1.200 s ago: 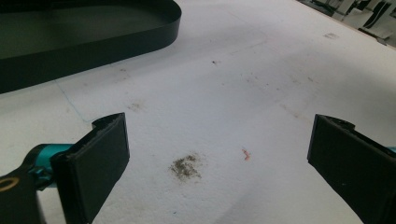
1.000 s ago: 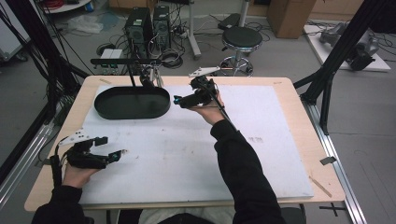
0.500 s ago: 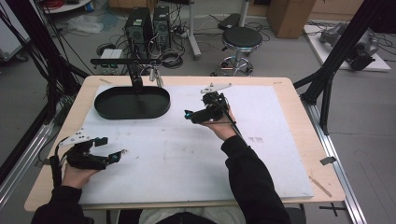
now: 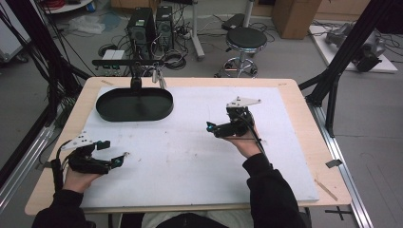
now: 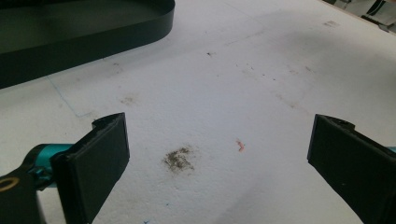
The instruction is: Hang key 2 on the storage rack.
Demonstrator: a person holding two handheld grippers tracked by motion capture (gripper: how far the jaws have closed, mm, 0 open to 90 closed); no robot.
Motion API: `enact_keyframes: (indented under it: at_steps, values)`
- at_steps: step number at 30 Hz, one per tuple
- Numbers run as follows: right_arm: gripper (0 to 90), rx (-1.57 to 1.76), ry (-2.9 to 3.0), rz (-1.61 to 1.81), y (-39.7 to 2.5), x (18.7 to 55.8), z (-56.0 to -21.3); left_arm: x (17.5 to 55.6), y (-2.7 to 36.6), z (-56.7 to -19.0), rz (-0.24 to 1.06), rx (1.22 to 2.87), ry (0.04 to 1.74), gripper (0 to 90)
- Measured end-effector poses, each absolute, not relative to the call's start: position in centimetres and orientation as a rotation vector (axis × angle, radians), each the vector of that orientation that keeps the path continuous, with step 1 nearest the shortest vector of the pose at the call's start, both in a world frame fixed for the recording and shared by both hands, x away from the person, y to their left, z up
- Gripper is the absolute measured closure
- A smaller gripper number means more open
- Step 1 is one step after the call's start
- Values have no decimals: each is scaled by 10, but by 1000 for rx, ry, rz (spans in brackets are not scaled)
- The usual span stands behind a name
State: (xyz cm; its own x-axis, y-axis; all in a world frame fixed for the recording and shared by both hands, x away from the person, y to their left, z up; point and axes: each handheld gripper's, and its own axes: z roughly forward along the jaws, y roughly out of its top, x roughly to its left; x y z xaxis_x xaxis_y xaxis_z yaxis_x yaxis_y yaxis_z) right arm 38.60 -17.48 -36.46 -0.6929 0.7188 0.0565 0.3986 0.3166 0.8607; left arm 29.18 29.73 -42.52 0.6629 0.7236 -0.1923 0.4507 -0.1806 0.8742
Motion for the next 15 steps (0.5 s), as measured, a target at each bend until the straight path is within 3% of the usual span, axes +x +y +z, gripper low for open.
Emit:
enact_keyframes:
  at_steps: [15]
  values:
    - [7, 1094, 2157, 1336, -233, 354, -386, 293, 297, -427, 319, 1834, 942, 60]
